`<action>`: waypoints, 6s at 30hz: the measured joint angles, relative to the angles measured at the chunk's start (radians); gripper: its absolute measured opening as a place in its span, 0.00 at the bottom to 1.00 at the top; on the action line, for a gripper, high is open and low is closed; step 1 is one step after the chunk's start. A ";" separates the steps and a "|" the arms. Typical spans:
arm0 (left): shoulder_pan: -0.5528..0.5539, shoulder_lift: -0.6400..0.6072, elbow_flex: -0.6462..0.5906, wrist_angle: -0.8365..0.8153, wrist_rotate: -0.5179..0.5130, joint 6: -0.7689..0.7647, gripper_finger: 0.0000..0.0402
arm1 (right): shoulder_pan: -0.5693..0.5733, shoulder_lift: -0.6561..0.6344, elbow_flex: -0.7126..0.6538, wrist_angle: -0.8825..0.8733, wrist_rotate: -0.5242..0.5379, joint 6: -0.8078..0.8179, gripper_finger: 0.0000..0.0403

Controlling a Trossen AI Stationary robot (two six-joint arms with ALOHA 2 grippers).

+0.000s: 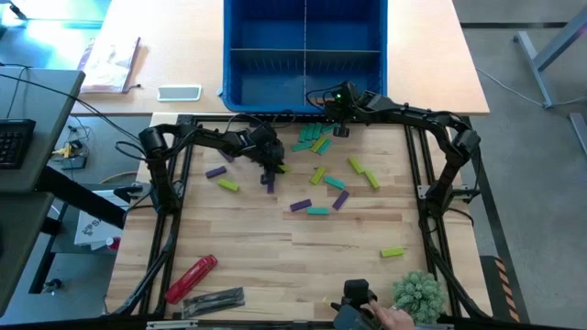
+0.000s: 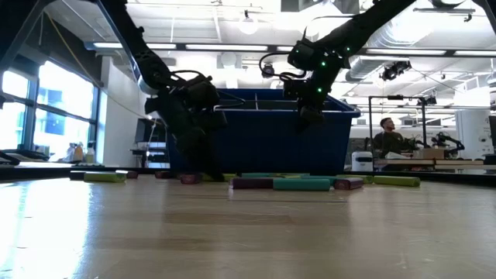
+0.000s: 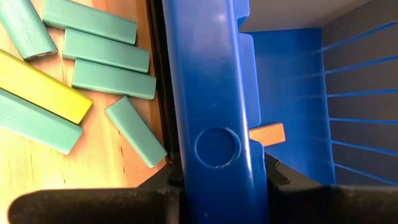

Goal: Sort blocks

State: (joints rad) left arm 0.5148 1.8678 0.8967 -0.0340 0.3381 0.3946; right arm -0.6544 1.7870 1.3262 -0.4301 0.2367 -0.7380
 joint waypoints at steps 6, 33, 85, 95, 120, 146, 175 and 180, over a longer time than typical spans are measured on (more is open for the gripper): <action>-0.009 -0.142 -0.005 -0.028 0.056 -0.005 0.15 | 0.000 0.000 0.000 0.001 0.000 0.000 0.17; 0.244 -0.363 0.064 0.437 -0.414 -0.158 0.20 | 0.000 0.000 0.000 0.001 0.000 0.001 0.17; -0.217 -0.193 -0.062 -0.849 -0.474 0.142 0.51 | 0.000 0.000 0.000 0.002 0.000 -0.003 0.17; -0.221 -0.218 -0.036 -0.841 -0.459 0.104 0.15 | 0.000 0.000 0.000 0.002 0.000 -0.004 0.17; 0.137 -0.355 0.078 0.309 -0.454 -0.034 0.15 | 0.000 0.000 0.000 0.001 0.000 -0.005 0.17; 0.259 -0.179 0.318 0.252 -0.316 -0.119 0.49 | 0.000 0.000 0.001 -0.012 -0.001 -0.003 0.17; -0.230 -0.352 -0.171 0.402 -0.236 -0.249 0.49 | 0.001 0.000 0.000 -0.013 0.004 0.001 0.17; -0.243 -0.281 -0.183 0.465 -0.236 -0.325 0.49 | 0.000 0.000 0.000 -0.016 0.006 0.000 0.17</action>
State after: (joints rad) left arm 0.2714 1.5865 0.7136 0.4310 0.1019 0.0699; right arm -0.6540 1.7870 1.3266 -0.4461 0.2424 -0.7383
